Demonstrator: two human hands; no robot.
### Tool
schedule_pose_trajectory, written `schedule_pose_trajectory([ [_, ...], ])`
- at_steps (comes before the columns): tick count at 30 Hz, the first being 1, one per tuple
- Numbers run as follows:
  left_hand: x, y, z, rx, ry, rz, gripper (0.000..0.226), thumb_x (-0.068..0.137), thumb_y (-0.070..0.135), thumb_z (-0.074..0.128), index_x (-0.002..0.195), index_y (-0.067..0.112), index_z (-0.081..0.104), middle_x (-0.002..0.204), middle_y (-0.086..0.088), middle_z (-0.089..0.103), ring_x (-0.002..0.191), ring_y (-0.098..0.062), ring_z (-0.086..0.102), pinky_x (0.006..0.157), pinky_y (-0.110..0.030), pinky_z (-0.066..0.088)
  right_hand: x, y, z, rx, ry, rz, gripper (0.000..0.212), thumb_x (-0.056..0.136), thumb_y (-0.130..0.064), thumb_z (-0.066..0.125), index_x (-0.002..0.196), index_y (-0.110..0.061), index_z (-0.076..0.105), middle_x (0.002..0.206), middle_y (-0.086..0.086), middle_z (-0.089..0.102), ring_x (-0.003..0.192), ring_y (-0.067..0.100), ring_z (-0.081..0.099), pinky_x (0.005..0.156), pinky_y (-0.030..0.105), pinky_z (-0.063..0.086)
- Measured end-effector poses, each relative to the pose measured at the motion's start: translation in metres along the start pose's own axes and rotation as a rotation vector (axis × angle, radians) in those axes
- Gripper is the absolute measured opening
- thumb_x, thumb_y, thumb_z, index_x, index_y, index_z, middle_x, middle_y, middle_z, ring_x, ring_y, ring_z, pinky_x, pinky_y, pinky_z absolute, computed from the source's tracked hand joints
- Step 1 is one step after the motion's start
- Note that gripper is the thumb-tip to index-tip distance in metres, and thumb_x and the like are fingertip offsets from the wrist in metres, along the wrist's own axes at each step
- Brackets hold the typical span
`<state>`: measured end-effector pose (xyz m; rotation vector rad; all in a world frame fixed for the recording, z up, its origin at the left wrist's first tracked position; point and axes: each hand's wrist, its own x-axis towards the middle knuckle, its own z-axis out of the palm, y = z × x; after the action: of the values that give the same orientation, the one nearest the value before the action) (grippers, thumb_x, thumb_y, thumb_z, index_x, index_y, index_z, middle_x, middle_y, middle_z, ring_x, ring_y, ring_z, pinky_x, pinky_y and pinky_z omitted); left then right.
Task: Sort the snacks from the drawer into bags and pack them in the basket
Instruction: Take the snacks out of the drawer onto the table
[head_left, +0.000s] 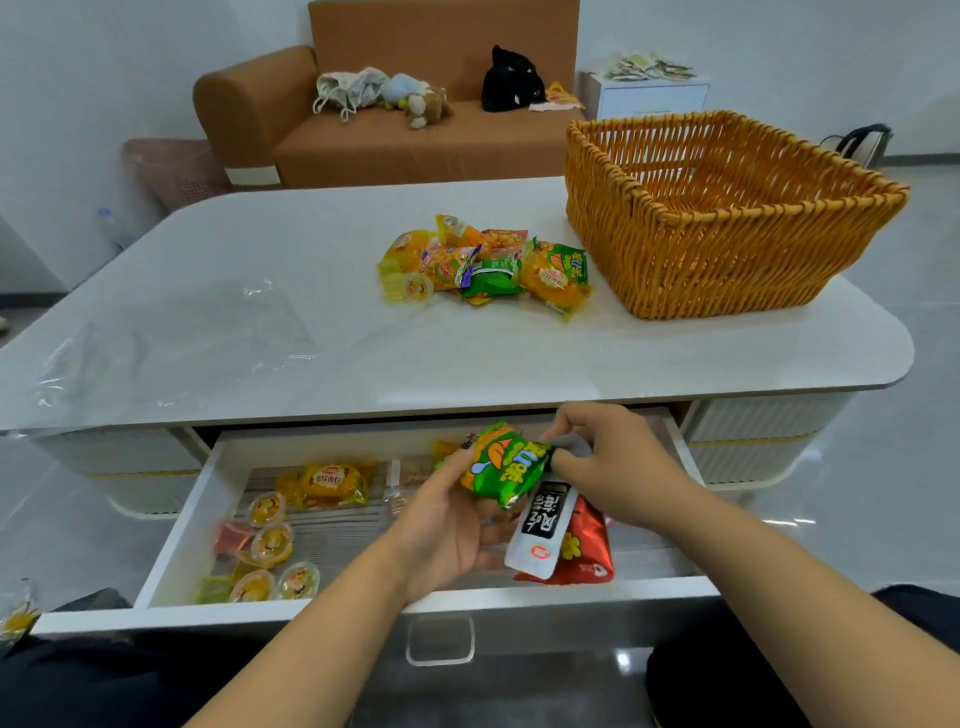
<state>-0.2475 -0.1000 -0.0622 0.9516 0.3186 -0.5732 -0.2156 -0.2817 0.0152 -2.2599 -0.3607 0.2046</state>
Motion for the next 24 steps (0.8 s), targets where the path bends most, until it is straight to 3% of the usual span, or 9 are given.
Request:
schedule_pose_trajectory([
  [2, 0.005, -0.001, 0.003, -0.04, 0.024, 0.047, 0.046, 0.084, 0.041, 0.053, 0.113, 0.009, 0.069, 0.104, -0.018, 0.07, 0.084, -0.029, 0.069, 0.077, -0.042, 0.055, 0.008, 0.0, 0.008, -0.034, -0.081, 0.016, 0.026, 0.086, -0.009, 0.057, 0.071, -0.029, 0.051, 0.088, -0.003, 0.063, 0.077, 0.01, 0.058, 0.051, 0.014, 0.041],
  [6, 0.01, 0.0, 0.004, -0.213, 0.14, 0.128, 0.046, 0.081, 0.031, 0.059, 0.117, 0.004, 0.064, 0.109, -0.02, 0.072, 0.083, -0.028, 0.071, 0.084, -0.045, 0.054, 0.021, 0.0, 0.0, 0.071, -0.071, 0.11, 0.017, 0.086, -0.006, 0.054, 0.08, -0.021, 0.061, 0.089, 0.004, 0.067, 0.085, 0.022, 0.067, 0.059, 0.029, 0.053],
  [9, 0.012, 0.005, -0.001, -0.338, 0.202, 0.198, 0.035, 0.092, 0.024, 0.054, 0.12, 0.002, 0.059, 0.103, -0.021, 0.073, 0.076, -0.028, 0.073, 0.06, -0.037, 0.059, 0.03, 0.001, -0.013, 0.271, 0.048, 0.221, 0.015, 0.088, -0.004, 0.054, 0.084, -0.014, 0.063, 0.09, 0.017, 0.069, 0.083, 0.033, 0.07, 0.073, 0.051, 0.057],
  [11, 0.012, 0.005, 0.0, -0.295, 0.222, 0.197, 0.027, 0.097, 0.019, 0.051, 0.119, 0.003, 0.057, 0.095, -0.019, 0.074, 0.072, -0.028, 0.073, 0.055, -0.036, 0.059, 0.033, 0.001, -0.018, 0.436, 0.159, 0.278, 0.013, 0.089, -0.002, 0.054, 0.086, -0.011, 0.063, 0.093, 0.024, 0.067, 0.086, 0.04, 0.068, 0.076, 0.057, 0.054],
  [13, 0.009, 0.002, 0.006, -0.199, 0.182, 0.129, 0.033, 0.093, 0.024, 0.053, 0.121, 0.007, 0.057, 0.097, -0.017, 0.074, 0.079, -0.029, 0.072, 0.058, -0.037, 0.06, 0.038, 0.003, -0.016, 0.597, 0.253, 0.327, 0.013, 0.09, 0.0, 0.054, 0.088, -0.01, 0.061, 0.09, 0.023, 0.066, 0.077, 0.036, 0.067, 0.069, 0.051, 0.057],
  [15, 0.005, 0.0, 0.01, -0.136, 0.069, 0.052, 0.049, 0.085, 0.042, 0.054, 0.122, 0.011, 0.059, 0.108, -0.017, 0.072, 0.087, -0.03, 0.071, 0.06, -0.039, 0.061, 0.041, 0.004, -0.009, 0.673, 0.328, 0.352, 0.015, 0.09, 0.002, 0.053, 0.087, -0.012, 0.059, 0.084, 0.017, 0.064, 0.068, 0.029, 0.064, 0.056, 0.038, 0.055],
  [18, 0.0, 0.001, 0.011, -0.116, -0.037, 0.056, 0.071, 0.068, 0.06, 0.075, 0.122, 0.014, 0.065, 0.121, -0.02, 0.066, 0.097, -0.034, 0.069, 0.062, -0.04, 0.061, 0.045, 0.009, 0.011, 0.696, 0.389, 0.4, 0.016, 0.087, -0.001, 0.054, 0.083, -0.016, 0.059, 0.087, 0.015, 0.064, 0.08, 0.035, 0.066, 0.066, 0.046, 0.055],
  [20, 0.0, -0.001, 0.009, -0.107, -0.018, 0.104, 0.081, 0.051, 0.05, 0.091, 0.119, 0.013, 0.066, 0.118, -0.02, 0.068, 0.095, -0.033, 0.07, 0.061, -0.039, 0.061, 0.045, 0.012, 0.025, 0.711, 0.368, 0.461, 0.014, 0.088, -0.003, 0.055, 0.084, -0.016, 0.058, 0.091, 0.015, 0.065, 0.09, 0.037, 0.066, 0.078, 0.051, 0.055],
  [24, 0.0, -0.001, 0.009, -0.125, 0.016, 0.166, 0.069, 0.058, 0.034, 0.09, 0.119, 0.013, 0.065, 0.114, -0.018, 0.07, 0.094, -0.033, 0.07, 0.058, -0.036, 0.061, 0.046, 0.015, 0.032, 0.698, 0.362, 0.5, 0.013, 0.088, -0.005, 0.056, 0.082, -0.017, 0.059, 0.097, 0.017, 0.067, 0.094, 0.038, 0.066, 0.082, 0.059, 0.054],
])
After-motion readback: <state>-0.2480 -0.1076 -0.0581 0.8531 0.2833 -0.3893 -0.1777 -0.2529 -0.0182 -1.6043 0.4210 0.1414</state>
